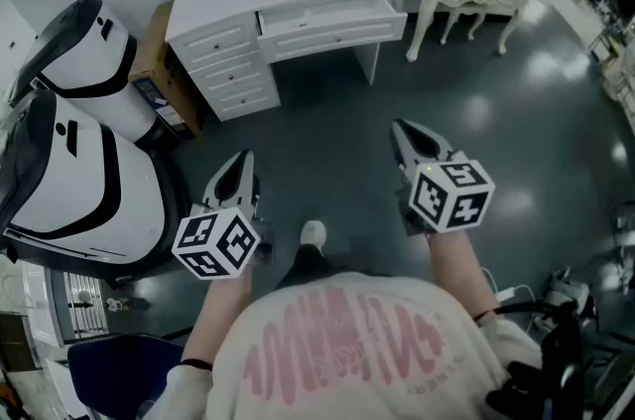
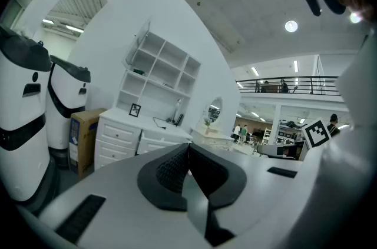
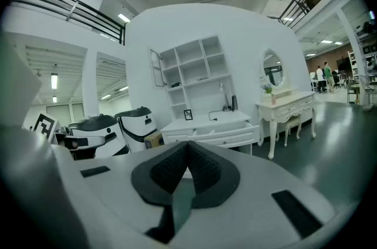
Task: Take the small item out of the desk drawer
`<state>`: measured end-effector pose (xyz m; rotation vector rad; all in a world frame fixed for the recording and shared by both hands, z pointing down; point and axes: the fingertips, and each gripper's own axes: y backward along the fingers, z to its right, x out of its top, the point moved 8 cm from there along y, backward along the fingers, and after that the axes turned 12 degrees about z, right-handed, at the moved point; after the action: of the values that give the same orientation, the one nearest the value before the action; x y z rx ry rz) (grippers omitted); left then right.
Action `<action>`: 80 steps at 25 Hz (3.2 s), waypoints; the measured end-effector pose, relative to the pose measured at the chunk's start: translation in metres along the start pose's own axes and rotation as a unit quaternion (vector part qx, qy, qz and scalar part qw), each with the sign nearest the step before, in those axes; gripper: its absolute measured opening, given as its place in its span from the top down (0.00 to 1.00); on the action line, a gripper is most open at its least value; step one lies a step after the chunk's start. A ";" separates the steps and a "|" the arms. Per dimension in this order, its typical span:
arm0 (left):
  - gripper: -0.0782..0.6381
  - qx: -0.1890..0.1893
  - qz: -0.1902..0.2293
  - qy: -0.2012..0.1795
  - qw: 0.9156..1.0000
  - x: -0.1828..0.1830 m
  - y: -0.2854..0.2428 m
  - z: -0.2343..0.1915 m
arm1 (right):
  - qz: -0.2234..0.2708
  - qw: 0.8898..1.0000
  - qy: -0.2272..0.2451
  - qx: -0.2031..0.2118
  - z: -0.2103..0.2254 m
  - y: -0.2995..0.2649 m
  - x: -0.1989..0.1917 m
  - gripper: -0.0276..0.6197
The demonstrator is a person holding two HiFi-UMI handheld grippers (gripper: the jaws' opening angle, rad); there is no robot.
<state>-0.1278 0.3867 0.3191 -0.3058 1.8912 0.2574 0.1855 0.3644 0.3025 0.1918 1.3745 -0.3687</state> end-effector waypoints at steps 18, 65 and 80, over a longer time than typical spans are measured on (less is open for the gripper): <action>0.85 -0.028 0.002 0.021 0.999 0.022 -0.119 -0.083 | 0.016 1.000 0.002 -0.013 0.010 -0.129 0.021 0.93; 0.85 0.009 -0.025 0.067 0.997 0.031 -0.471 -0.205 | -0.097 0.993 0.045 0.045 0.153 -0.527 0.040 0.93; 0.85 0.089 -0.066 0.078 0.991 -0.010 -0.520 -0.236 | -0.182 0.977 -0.034 0.107 0.210 -0.621 -0.022 0.93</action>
<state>-0.1594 -0.1792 0.3917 -0.3354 2.0226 -0.0267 0.1482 -0.2805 0.4137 0.1021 1.2993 -0.8238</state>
